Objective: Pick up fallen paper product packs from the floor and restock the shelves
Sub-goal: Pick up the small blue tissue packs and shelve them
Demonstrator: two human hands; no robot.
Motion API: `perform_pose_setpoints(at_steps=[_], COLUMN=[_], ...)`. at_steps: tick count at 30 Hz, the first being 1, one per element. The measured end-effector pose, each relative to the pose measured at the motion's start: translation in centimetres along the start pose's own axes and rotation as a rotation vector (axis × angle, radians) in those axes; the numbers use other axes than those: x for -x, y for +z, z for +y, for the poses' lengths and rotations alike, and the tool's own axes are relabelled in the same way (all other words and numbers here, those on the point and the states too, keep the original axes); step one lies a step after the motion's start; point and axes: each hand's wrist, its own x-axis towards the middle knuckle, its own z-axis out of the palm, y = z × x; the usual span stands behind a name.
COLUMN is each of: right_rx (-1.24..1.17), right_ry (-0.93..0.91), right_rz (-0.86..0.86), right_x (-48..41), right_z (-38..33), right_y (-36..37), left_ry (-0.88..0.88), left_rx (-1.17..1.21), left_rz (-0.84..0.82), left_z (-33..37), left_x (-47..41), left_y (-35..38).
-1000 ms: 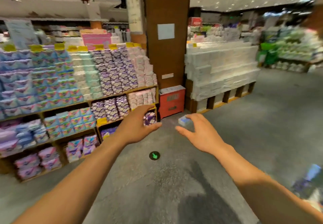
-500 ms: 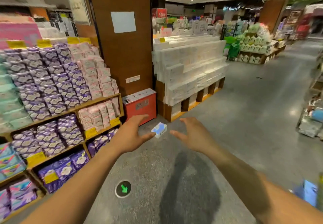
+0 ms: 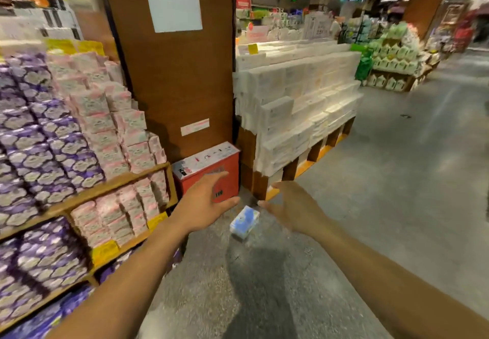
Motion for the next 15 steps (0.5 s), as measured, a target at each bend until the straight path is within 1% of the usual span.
perform_pose_setpoints(at_steps=[7, 11, 15], right_rx=[-0.042, -0.06, -0.057], right_ry=[0.129, 0.173, 0.178], right_rz=[-0.02, -0.023, -0.046], right_x=[-18.1, -27.3, -36.8], right_z=[2.6, 5.2, 8.5], right_y=[-0.9, -0.2, 2.3], left_ry=[0.052, 0.057, 0.03], left_rx=[-0.034, -0.012, -0.004], left_rz=[-0.14, -0.189, -0.243], left_z=[-7.0, -10.5, -14.4], left_x=[-20.6, -29.9, -38.6], left_y=[-0.3, 2.5, 6.2])
